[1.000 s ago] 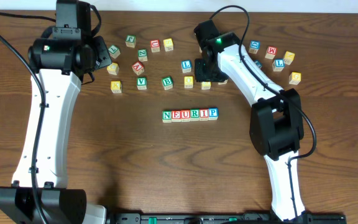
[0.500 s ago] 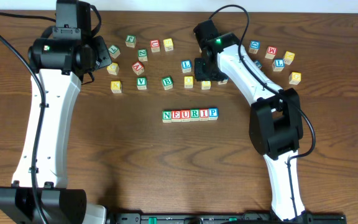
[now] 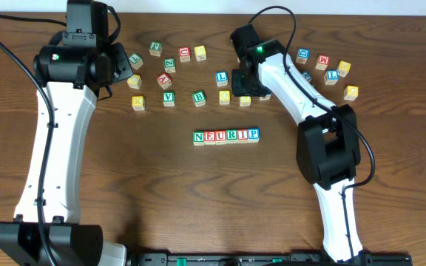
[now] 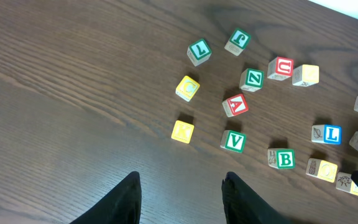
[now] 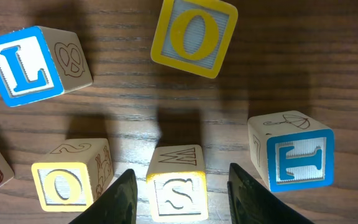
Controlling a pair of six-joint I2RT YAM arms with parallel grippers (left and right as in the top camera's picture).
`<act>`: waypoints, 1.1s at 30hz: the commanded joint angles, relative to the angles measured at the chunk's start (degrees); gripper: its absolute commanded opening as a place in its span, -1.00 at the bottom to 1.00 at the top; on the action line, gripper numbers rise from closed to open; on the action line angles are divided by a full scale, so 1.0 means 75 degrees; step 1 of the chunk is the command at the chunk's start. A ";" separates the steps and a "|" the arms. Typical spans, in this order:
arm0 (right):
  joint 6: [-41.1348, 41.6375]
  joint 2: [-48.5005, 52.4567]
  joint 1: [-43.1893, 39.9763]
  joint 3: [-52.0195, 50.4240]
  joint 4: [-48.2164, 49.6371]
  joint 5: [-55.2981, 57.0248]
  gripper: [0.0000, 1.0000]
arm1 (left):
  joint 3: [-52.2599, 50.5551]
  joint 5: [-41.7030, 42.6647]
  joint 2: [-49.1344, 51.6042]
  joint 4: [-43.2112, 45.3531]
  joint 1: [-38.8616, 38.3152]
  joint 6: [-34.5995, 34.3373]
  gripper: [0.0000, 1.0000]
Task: Spell out NEURIPS
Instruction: 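Lower the right gripper and grasp the yellow S block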
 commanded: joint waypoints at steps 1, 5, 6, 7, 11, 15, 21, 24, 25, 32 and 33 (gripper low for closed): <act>0.0087 0.0201 0.0102 -0.0085 0.0017 0.0119 -0.16 | -0.0105 -0.0125 0.0067 0.0003 0.0038 0.0128 -0.16; 0.0090 0.0216 0.0128 -0.0117 0.0015 0.0175 -0.16 | -0.0105 -0.0125 0.0067 0.0003 0.0038 0.0128 -0.16; 0.0093 0.0239 0.0128 -0.0119 0.0015 0.0242 -0.17 | -0.0105 -0.0125 0.0067 0.0003 0.0038 0.0128 -0.16; 0.0090 0.0254 0.0131 -0.0122 0.0015 0.0265 -0.17 | -0.0105 -0.0125 0.0067 0.0006 0.0038 0.0128 -0.16; 0.0090 0.0323 0.0128 -0.0122 0.0017 0.0286 -0.19 | -0.0105 -0.0125 0.0067 0.0003 0.0038 0.0128 -0.16; 0.0090 0.0323 0.0128 -0.0122 0.0015 0.0283 -0.19 | -0.0105 -0.0125 0.0067 0.0006 0.0038 0.0128 -0.16; 0.0090 0.0323 0.0128 -0.0122 -0.0009 0.0283 -0.29 | -0.0105 -0.0125 0.0067 0.0006 0.0038 0.0128 -0.16; 0.0090 0.0323 0.0128 -0.0122 -0.0061 0.0280 -0.37 | -0.0105 -0.0125 0.0067 0.0003 0.0038 0.0128 -0.16; 0.0090 0.0323 0.0128 -0.0122 -0.0070 0.0280 -0.38 | -0.0105 -0.0125 0.0067 0.0003 0.0038 0.0128 -0.16; 0.0090 0.0318 0.0128 -0.0117 -0.0219 0.0274 -0.52 | -0.0105 -0.0125 0.0067 0.0003 0.0038 0.0128 -0.16; 0.0090 0.0309 0.0125 -0.0093 -0.0256 0.0251 -0.53 | -0.0105 -0.0125 0.0067 0.0003 0.0038 0.0128 -0.16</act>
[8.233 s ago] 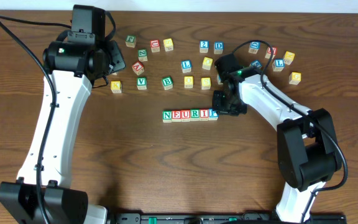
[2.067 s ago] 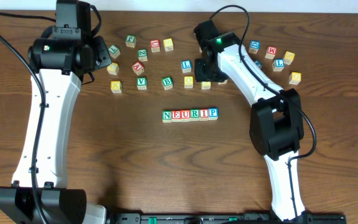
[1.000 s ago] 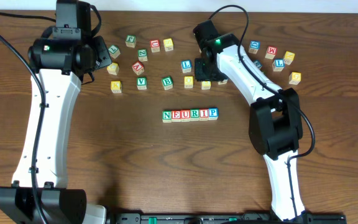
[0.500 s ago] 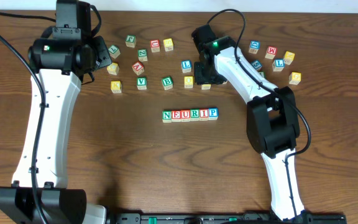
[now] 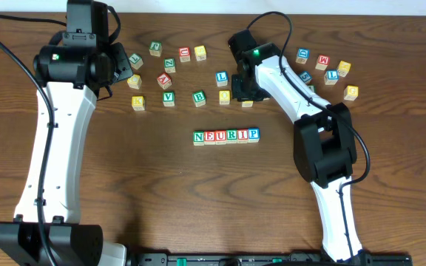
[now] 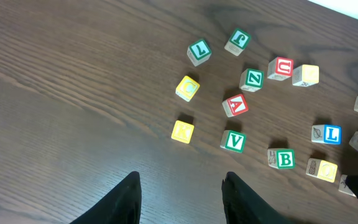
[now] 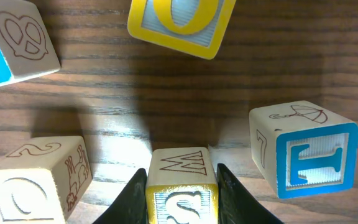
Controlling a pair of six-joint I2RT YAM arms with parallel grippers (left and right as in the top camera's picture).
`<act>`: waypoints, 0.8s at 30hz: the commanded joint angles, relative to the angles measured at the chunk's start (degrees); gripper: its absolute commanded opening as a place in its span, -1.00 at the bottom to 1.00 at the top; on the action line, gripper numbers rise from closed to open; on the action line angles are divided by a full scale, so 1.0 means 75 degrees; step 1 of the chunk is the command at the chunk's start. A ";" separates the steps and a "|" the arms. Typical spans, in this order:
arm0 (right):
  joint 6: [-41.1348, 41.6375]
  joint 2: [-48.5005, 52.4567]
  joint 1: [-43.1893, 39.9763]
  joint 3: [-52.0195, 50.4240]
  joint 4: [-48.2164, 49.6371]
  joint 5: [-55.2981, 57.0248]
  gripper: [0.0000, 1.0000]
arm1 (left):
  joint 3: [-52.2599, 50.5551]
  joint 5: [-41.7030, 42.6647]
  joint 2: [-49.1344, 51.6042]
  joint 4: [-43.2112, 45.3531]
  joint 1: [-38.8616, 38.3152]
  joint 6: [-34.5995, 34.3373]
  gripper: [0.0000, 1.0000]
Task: Spell out NEURIPS
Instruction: 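Lower the right gripper and grasp the yellow S block, then carry the S block down and set it right of the P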
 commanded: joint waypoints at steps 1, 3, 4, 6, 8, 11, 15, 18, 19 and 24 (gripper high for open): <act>0.0090 0.0061 0.0064 -0.0020 -0.0114 0.0058 -0.53 | -0.0105 -0.0122 0.0067 0.0006 0.0038 0.0131 -0.16; 0.0090 -0.0015 0.0038 -0.0012 -0.0169 0.0032 -0.53 | -0.0105 -0.0122 0.0067 0.0006 0.0038 0.0134 -0.16; 0.0087 -0.0117 0.0012 0.0015 -0.0245 0.0000 -0.53 | -0.0105 -0.0122 0.0067 0.0003 0.0038 0.0131 -0.16; 0.0087 -0.0283 -0.0026 0.0052 -0.0356 -0.0003 -0.56 | -0.0105 -0.0122 0.0067 0.0003 0.0038 0.0134 -0.16; 0.0085 -0.0481 -0.0050 0.0070 -0.0452 -0.0003 -0.55 | -0.0105 -0.0122 0.0067 0.0003 0.0038 0.0131 -0.16; -0.0032 -0.1014 -0.0087 0.0070 -0.0708 0.0000 -0.53 | -0.0105 -0.0122 0.0067 0.0003 0.0038 0.0131 -0.16; -0.0108 -0.1661 -0.0099 0.0070 -0.1154 0.0003 -0.51 | -0.0105 -0.0122 0.0067 0.0003 0.0038 0.0131 -0.16; -0.0117 -0.2133 -0.0099 0.0070 -0.1652 0.0023 -0.51 | -0.0105 -0.0122 0.0067 0.0003 0.0038 0.0134 -0.16; -0.0117 -0.2261 -0.0099 0.0070 -0.1842 0.0076 -0.51 | -0.0105 -0.0122 0.0067 0.0003 0.0038 0.0131 -0.15; -0.0111 -0.2445 -0.0099 0.0064 -0.2623 0.0280 -0.51 | -0.0105 -0.0122 0.0067 0.0003 0.0038 0.0131 -0.16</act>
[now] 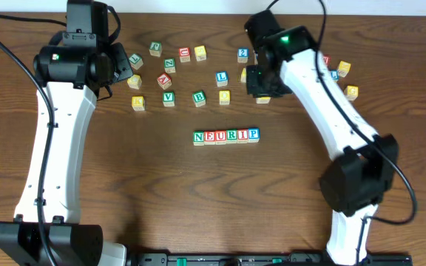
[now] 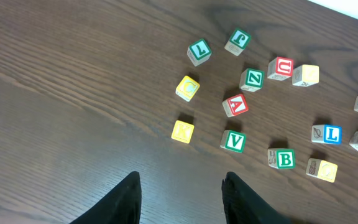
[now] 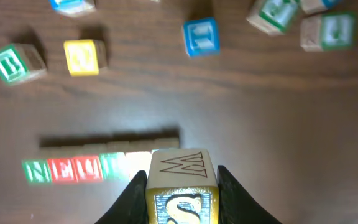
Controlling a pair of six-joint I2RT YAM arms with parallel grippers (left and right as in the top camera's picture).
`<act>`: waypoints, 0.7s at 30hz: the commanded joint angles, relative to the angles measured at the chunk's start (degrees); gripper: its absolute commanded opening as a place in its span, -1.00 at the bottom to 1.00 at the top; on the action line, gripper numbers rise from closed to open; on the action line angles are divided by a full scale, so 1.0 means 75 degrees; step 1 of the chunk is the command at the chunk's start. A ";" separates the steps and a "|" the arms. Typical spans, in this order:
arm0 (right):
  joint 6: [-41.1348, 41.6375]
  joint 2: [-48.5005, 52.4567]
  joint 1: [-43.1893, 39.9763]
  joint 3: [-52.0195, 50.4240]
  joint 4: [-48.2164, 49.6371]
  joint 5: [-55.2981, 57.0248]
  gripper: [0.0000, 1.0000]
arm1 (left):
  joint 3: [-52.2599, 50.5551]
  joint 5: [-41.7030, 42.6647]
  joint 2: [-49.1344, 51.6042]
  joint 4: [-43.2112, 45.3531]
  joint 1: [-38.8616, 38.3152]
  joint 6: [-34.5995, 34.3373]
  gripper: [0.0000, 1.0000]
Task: Spell out NEURIPS
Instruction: 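Carry the S block down and set it right of the P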
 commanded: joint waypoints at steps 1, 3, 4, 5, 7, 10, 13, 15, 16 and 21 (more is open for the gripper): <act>-0.0050 0.0026 -0.0035 0.0020 -0.0347 0.0230 -0.51 | -0.0105 -0.0122 0.0067 0.0003 0.0038 0.0131 -0.16; -0.0052 0.0041 -0.0035 -0.0105 -0.0446 0.0271 -0.53 | -0.0105 -0.0122 0.0067 0.0003 0.0038 0.0131 -0.16; -0.0050 0.0041 -0.0035 -0.0192 -0.0437 0.0344 -0.56 | -0.0105 -0.0122 0.0067 0.0003 0.0038 0.0131 -0.16; -0.0047 0.0041 -0.0032 -0.0385 -0.0344 0.0487 -0.56 | -0.0105 -0.0122 0.0067 0.0006 0.0038 0.0131 -0.15; -0.0044 0.0041 -0.0020 -0.0714 -0.0137 0.0577 -0.58 | -0.0105 -0.0122 0.0067 0.0003 0.0041 0.0131 -0.16; -0.0044 0.0041 -0.0020 -0.1422 0.0379 0.0595 -0.57 | -0.0105 -0.0122 0.0067 0.0006 0.0038 0.0131 -0.15; -0.0047 0.0041 -0.0020 -0.2107 0.0860 0.0609 -0.58 | -0.0105 -0.0122 0.0067 0.0003 0.0038 0.0131 -0.15; -0.0047 0.0041 -0.0023 -0.2495 0.1157 0.0609 -0.57 | -0.0105 -0.0122 0.0067 0.0006 0.0038 0.0134 -0.16; -0.0047 0.0041 -0.0020 -0.2614 0.1253 0.0609 -0.57 | -0.0105 -0.0122 0.0067 0.0006 0.0038 0.0131 -0.16; -0.0047 0.0041 -0.0020 -0.3177 0.1725 0.0629 -0.57 | -0.0105 -0.0122 0.0067 0.0003 0.0038 0.0131 -0.16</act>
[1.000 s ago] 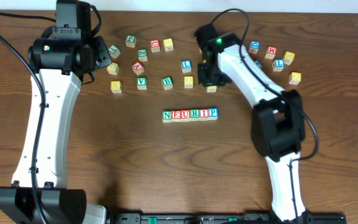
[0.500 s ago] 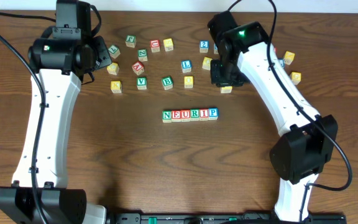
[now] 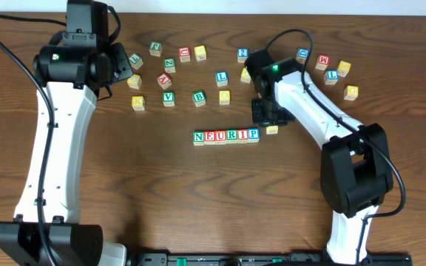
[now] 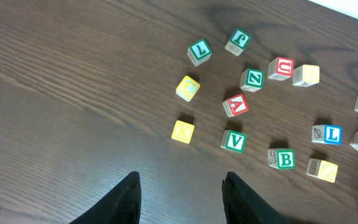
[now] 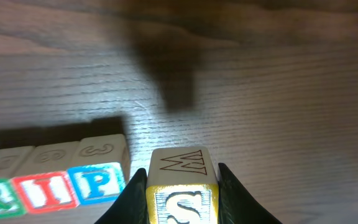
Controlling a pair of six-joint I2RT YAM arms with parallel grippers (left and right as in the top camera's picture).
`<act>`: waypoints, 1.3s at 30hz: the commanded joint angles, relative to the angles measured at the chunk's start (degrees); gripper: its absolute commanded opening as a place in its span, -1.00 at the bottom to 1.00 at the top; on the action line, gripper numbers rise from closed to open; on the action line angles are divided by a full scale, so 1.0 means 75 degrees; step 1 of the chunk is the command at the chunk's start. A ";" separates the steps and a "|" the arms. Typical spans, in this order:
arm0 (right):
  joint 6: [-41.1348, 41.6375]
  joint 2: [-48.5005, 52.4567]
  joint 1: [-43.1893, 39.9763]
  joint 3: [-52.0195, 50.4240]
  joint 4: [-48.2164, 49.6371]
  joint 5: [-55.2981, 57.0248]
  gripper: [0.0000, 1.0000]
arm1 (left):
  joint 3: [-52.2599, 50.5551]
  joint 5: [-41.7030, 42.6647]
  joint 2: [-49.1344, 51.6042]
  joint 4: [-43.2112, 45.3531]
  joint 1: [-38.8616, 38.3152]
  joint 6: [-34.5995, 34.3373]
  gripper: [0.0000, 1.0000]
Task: Spell out NEURIPS
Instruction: 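Carry the S block down and set it right of the P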
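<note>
A row of letter blocks (image 3: 225, 136) in the middle of the table reads NEURIP. My right gripper (image 5: 182, 202) is shut on the yellow S block (image 5: 182, 196), low over the wood just right of the blue P block (image 5: 98, 183) that ends the row. From overhead the S block (image 3: 271, 130) shows under the right gripper (image 3: 266, 112), a small gap from the P. My left gripper (image 4: 180, 198) hangs open and empty over bare wood at the far left, well short of the scattered blocks.
Loose letter blocks lie along the back: L, F, N, U, C, A, K, V (image 4: 234, 141), B (image 3: 199, 97), L, O at the left and middle, and 2 (image 3: 242, 54), M, L and others at the right.
My right gripper has come down and toward the front with the S block, from above the scattered blocks to just right of the P. The left arm is unchanged.
My right gripper stood open around the S block among the back blocks, then shut on it. It then held the block high over the table with the NEURIP row below. Now it holds the block low beside the row's right end. The left arm stayed still throughout.
</note>
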 commanded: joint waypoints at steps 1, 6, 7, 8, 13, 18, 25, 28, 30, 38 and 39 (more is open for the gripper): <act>-0.0044 0.0015 -0.0020 -0.0251 0.0178 0.0154 -0.56 | -0.0102 -0.0111 0.0067 0.0006 0.0038 0.0131 -0.15; -0.0044 0.0015 -0.0020 -0.0545 0.0396 0.0152 -0.55 | -0.0102 -0.0111 0.0067 0.0003 0.0038 0.0134 -0.16; -0.0041 0.0015 -0.0017 -0.0586 0.0437 0.0146 -0.55 | -0.0102 -0.0111 0.0067 0.0006 0.0038 0.0131 -0.16; -0.0041 0.0015 -0.0017 -0.0632 0.0501 0.0137 -0.55 | -0.0102 -0.0111 0.0067 0.0006 0.0038 0.0134 -0.16; -0.0041 0.0015 -0.0012 -0.0673 0.0554 0.0119 -0.53 | -0.0102 -0.0111 0.0067 0.0006 0.0038 0.0131 -0.15; -0.0044 0.0015 -0.0012 -0.0673 0.0525 0.0119 -0.41 | -0.0102 -0.0111 0.0067 0.0003 0.0038 0.0134 -0.16; -0.0044 0.0015 -0.0012 -0.0673 0.0466 0.0090 -0.30 | -0.0102 -0.0111 0.0067 0.0006 0.0038 0.0131 -0.16; -0.0044 0.0015 -0.0015 -0.0670 0.0487 0.0093 -0.31 | -0.0102 -0.0111 0.0067 0.0003 0.0038 0.0131 -0.16; -0.0047 0.0009 -0.0032 -0.0612 0.0557 0.0099 -0.31 | -0.0102 -0.0111 0.0067 0.0006 0.0038 0.0134 -0.15; -0.0047 -0.0391 -0.0274 0.0131 0.0064 0.0093 -0.35 | -0.0102 -0.0111 0.0067 0.0006 0.0038 0.0131 -0.15; -0.0047 -0.0478 -0.0315 0.0131 0.0000 0.0093 -0.35 | -0.0102 -0.0111 0.0067 0.0003 0.0038 0.0131 -0.16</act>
